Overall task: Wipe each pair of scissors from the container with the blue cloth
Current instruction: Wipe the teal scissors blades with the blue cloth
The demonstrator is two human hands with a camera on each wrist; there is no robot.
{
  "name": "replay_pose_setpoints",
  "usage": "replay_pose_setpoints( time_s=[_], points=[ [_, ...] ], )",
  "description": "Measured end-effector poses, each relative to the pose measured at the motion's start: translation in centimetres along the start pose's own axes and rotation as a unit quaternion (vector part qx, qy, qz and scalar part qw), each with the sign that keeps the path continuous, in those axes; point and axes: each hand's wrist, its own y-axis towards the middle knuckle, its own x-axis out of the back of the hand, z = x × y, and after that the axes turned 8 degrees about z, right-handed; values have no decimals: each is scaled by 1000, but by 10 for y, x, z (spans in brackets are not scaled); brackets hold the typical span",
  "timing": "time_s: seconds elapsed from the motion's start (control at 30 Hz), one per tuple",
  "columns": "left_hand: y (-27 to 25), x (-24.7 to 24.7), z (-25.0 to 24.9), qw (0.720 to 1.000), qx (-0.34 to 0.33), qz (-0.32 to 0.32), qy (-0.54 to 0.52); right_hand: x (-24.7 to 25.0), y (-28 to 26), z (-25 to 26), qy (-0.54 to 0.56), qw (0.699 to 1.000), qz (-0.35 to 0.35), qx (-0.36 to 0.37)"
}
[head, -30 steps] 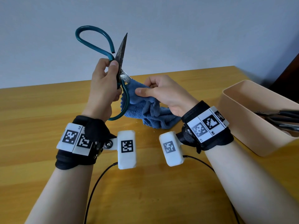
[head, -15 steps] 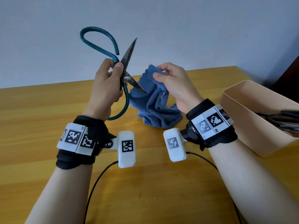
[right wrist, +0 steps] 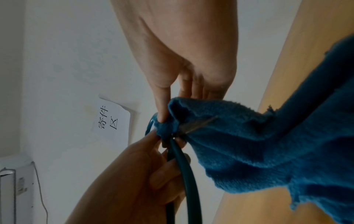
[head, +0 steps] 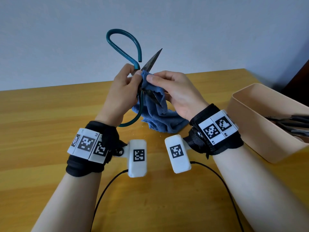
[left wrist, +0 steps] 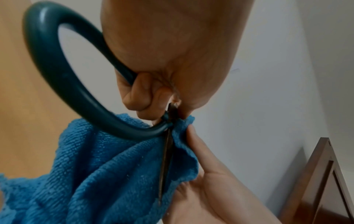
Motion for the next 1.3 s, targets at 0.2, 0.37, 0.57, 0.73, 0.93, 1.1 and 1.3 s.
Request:
replay_pose_setpoints(
  time_s=[0.2,0.37,0.57,0.73,0.93,1.1,1.3],
  points=[
    [1,-3,2,1000,-6,0,8,0,2,-3,26,999,20,-4],
    [1,2,2,1000,-2,-18,0,5,3,-2,-47,996,46,-59],
    [0,-6,0,1000,10,10,5,7,2,-1,-12,999,30,-8],
    [1,-1,2,1000,11,-16,-5,10,4,-2,-58,996,63,-31],
    [2,-1,1,999,21,-27,-20,11,1,2,-116,991,68,-22],
    [0,-7,0,1000,13,-12,-8,5,2,-1,-94,995,40,11],
    [1,-6,1,1000,14,-9,-11,8,2,1,-145,986,71,-46]
  ],
)
